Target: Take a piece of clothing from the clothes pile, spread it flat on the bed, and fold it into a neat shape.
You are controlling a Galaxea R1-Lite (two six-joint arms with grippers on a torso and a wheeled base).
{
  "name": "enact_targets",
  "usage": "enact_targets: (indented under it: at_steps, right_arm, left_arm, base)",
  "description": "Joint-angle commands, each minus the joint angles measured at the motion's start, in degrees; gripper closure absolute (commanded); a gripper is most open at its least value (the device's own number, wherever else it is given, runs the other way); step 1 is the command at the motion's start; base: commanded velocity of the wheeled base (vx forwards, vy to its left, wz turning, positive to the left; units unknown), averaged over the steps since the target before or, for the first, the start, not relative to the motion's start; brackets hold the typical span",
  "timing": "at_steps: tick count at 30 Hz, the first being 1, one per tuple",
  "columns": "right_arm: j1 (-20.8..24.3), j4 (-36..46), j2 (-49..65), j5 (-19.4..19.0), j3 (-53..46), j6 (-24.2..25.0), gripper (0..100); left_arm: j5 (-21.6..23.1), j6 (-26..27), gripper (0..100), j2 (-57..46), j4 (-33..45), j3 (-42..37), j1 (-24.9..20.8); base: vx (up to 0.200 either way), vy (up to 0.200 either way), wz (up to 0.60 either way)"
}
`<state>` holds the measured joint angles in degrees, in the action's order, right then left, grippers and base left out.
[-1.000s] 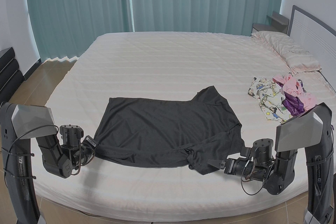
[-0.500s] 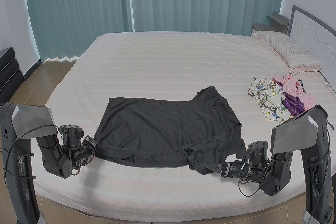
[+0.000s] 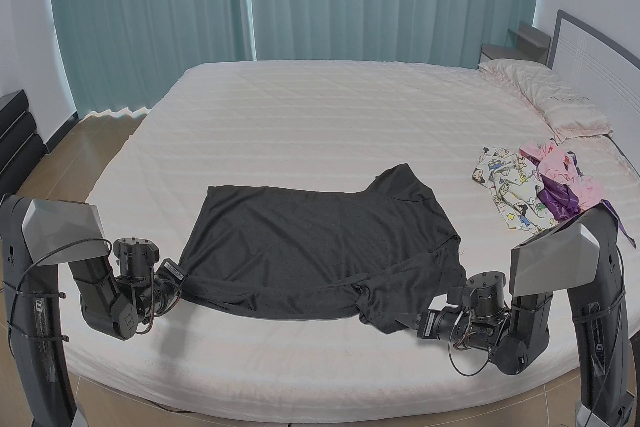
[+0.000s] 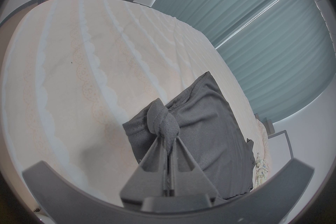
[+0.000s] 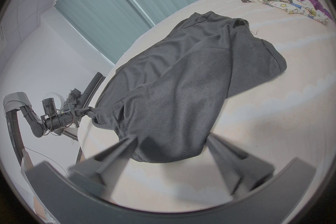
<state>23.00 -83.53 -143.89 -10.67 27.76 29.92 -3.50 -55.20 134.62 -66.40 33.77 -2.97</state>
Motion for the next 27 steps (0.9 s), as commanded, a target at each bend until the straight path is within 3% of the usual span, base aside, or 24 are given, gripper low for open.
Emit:
enact_targets:
  at_steps: [1,8,15,27]
  right_arm:
    - [0.3,-0.4,1.5,-0.1,-1.5,0.0,100]
    - [-3.5,-0.6,9.2,-4.2,-9.6,-0.1,100]
    - [-6.6,-0.6,15.2,-7.3,-15.9,-0.1,100]
    - [-9.2,-0.6,23.8,-7.7,-27.2,-3.1,100]
  left_arm:
    - [0.0,-0.1,100,-0.1,0.0,0.0,0.1]
    - [0.0,-2.0,100,-0.9,0.0,-0.9,0.0]
    - [0.0,-1.6,100,-6.9,-1.4,-6.8,-1.1]
    - [-0.7,8.1,100,-16.1,-1.3,-17.8,-2.6]
  base:
    - [0.000,0.000,0.00]
    - [0.000,0.000,0.00]
    - [0.000,0.000,0.00]
    - [0.000,0.000,0.00]
